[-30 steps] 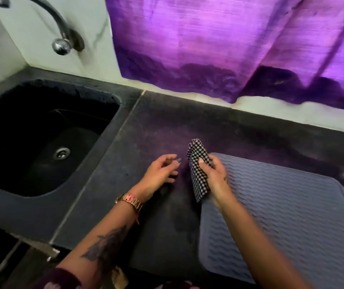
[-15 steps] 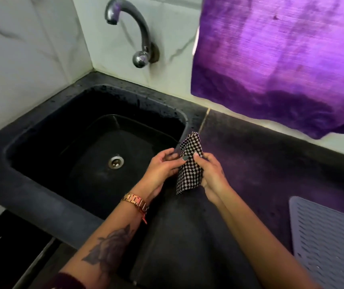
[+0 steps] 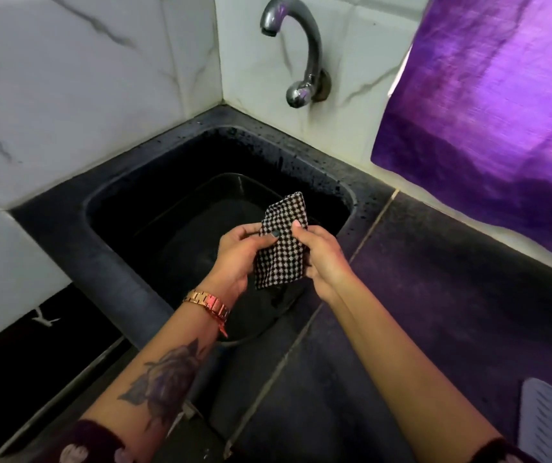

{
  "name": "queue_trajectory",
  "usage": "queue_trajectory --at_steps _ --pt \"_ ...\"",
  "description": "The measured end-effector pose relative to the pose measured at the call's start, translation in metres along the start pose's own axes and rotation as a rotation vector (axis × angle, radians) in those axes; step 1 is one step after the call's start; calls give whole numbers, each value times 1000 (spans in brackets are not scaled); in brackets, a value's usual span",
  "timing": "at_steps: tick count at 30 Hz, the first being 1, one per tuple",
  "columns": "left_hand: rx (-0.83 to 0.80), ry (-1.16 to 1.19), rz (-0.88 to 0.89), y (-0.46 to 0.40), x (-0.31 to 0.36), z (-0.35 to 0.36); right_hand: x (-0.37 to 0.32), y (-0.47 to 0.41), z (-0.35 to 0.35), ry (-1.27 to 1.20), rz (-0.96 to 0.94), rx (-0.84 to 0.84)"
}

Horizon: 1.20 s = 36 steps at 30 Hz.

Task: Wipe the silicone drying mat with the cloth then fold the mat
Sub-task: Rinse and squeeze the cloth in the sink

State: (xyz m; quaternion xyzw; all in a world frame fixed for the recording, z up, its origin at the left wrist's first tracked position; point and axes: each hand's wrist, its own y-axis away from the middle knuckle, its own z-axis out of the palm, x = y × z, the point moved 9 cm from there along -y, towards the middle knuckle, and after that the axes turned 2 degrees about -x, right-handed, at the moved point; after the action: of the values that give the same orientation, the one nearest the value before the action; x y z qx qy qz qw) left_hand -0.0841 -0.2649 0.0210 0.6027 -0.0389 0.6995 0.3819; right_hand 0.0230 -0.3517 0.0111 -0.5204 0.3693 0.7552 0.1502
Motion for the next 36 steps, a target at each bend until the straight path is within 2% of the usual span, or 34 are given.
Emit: queue_trajectory --at_steps 5,11,17,23,25,31,33,36 --pt "106 89 75 0 19 -39 5 -2 33 29 1 -64" --pt "125 98 133 -32 52 -80 4 -22 84 -12 44 -168" --pt "13 3 105 -90 75 -100 -16 -65 134 -75 27 -234" --pt "-289 39 45 -130 104 -90 -36 -113 162 -177 56 -244" --pt "-318 16 45 -148 116 -91 -41 -131 169 -233 83 -251" --pt "-200 162 4 -229 143 -100 -64 -206 191 -449 119 -266" --pt "-135 193 4 -260 149 -101 -73 -238 194 -444 81 -210" --pt "-74 121 14 -302 157 -100 -86 -283 193 -335 5 -79"
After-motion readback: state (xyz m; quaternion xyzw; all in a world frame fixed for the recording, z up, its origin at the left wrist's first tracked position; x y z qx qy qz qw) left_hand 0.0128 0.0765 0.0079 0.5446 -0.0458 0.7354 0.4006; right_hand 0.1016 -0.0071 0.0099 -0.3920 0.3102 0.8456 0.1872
